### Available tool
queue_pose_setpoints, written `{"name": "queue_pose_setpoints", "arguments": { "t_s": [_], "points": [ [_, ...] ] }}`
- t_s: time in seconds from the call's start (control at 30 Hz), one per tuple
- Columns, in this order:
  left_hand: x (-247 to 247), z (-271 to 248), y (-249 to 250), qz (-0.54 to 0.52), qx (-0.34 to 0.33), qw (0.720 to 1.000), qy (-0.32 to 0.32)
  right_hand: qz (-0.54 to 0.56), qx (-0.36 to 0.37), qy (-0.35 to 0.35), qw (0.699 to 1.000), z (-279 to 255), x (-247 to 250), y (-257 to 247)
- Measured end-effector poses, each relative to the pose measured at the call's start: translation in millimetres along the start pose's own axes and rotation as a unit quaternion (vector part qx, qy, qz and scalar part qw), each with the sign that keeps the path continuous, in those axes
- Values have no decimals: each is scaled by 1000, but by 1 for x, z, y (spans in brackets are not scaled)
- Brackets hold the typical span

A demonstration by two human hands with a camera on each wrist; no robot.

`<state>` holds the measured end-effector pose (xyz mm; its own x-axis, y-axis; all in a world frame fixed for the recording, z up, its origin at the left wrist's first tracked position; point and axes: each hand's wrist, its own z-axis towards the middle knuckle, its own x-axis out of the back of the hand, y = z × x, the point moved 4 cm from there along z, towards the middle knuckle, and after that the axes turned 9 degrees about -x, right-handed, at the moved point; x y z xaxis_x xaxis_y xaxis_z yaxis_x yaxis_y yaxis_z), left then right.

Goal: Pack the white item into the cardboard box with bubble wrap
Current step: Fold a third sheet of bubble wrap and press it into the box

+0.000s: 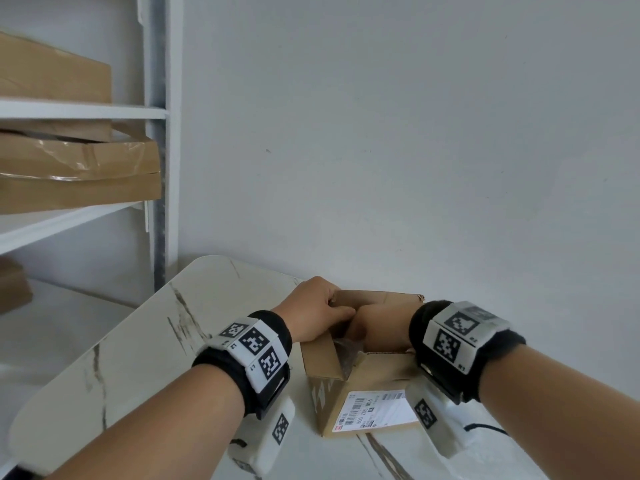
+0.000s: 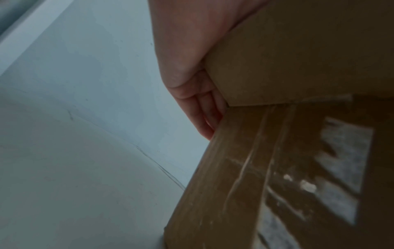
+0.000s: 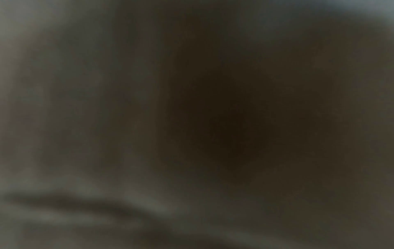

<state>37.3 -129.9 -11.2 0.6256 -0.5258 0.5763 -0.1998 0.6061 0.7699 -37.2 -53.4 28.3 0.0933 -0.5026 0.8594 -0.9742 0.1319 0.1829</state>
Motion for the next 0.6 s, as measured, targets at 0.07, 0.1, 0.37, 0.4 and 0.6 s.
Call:
{"name": "queue_pose_setpoints", "arguments": {
  "t_s": [0.07, 0.1, 0.37, 0.4, 0.6],
  "points": [
    [-1, -1, 1, 0, -1, 1000, -8, 24, -9, 44, 999, -4, 1, 5],
    [-1, -1, 1, 0, -2, 1000, -11, 59, -19, 63, 996, -8, 2, 11],
    [-2, -3, 3, -10, 9, 1000, -23, 243, -108, 80, 961, -38, 22, 64],
    [-1, -3, 4, -11, 9, 1000, -23, 216, -120, 53, 967, -38, 19, 65],
    [-1, -2, 4, -11, 12, 1000, -15, 101, -126, -15, 987, -33, 7, 51]
  ]
}}
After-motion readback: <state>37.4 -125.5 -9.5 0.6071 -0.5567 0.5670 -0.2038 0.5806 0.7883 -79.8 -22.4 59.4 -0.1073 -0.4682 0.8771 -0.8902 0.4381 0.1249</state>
